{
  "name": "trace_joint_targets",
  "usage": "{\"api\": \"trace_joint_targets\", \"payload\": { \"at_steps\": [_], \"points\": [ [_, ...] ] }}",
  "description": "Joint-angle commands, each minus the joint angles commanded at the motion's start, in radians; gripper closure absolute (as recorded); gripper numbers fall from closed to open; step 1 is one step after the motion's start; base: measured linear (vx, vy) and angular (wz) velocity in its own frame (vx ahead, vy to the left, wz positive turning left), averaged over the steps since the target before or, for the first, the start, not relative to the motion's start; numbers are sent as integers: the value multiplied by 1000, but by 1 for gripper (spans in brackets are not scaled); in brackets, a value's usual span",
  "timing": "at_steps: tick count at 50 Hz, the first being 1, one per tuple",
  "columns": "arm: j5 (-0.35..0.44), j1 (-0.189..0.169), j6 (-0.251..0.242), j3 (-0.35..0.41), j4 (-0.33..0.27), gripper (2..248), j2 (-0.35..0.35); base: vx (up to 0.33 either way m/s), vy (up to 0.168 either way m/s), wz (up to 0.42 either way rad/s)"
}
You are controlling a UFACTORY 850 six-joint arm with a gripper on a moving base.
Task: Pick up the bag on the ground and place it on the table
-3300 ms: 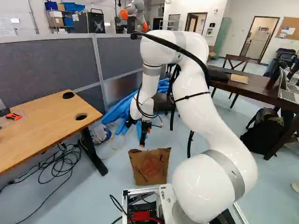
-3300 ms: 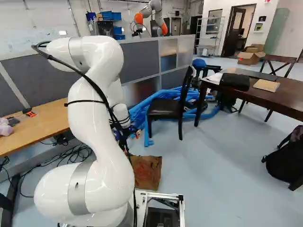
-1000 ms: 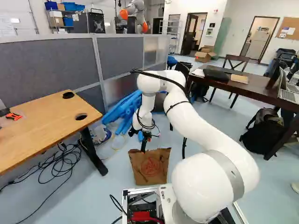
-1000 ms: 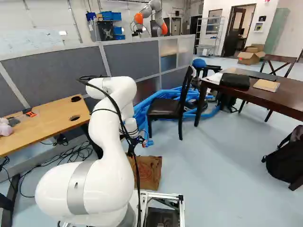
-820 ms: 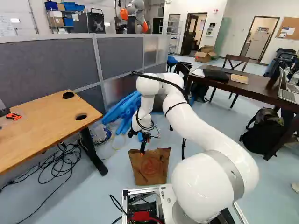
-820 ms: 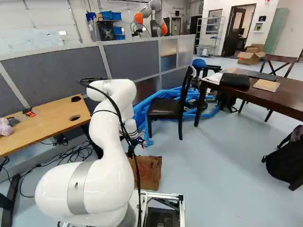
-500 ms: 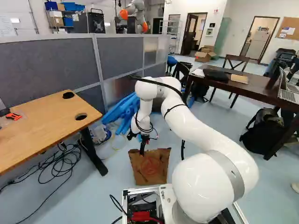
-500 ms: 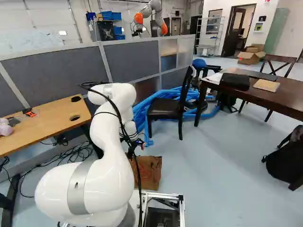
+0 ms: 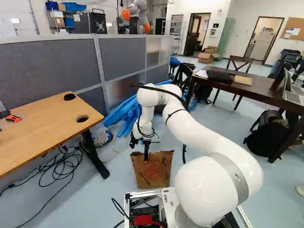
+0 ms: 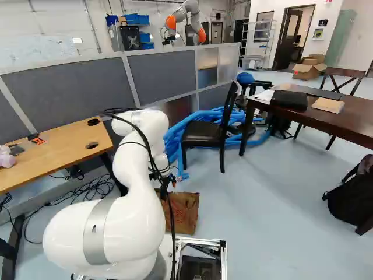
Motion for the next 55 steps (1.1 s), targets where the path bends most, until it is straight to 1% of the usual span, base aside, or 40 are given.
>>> {"api": "trace_joint_targets", "payload": {
  "at_steps": [25,31,43,44,49,50,54,55],
  "points": [
    [0,0,-261,-92,0,3,-96,0,0,0],
    [0,0,-286,-102,0,3,-105,0,0,0],
    [0,0,-294,-105,0,3,-108,0,0,0],
    [0,0,-294,-105,0,20,-108,0,0,0],
    [0,0,-294,-105,0,20,-108,0,0,0],
    [0,0,-294,-105,0,57,-108,0,0,0],
    [0,0,-294,-105,0,57,-108,0,0,0],
    [0,0,-294,-105,0,95,-108,0,0,0]
  ]
}}
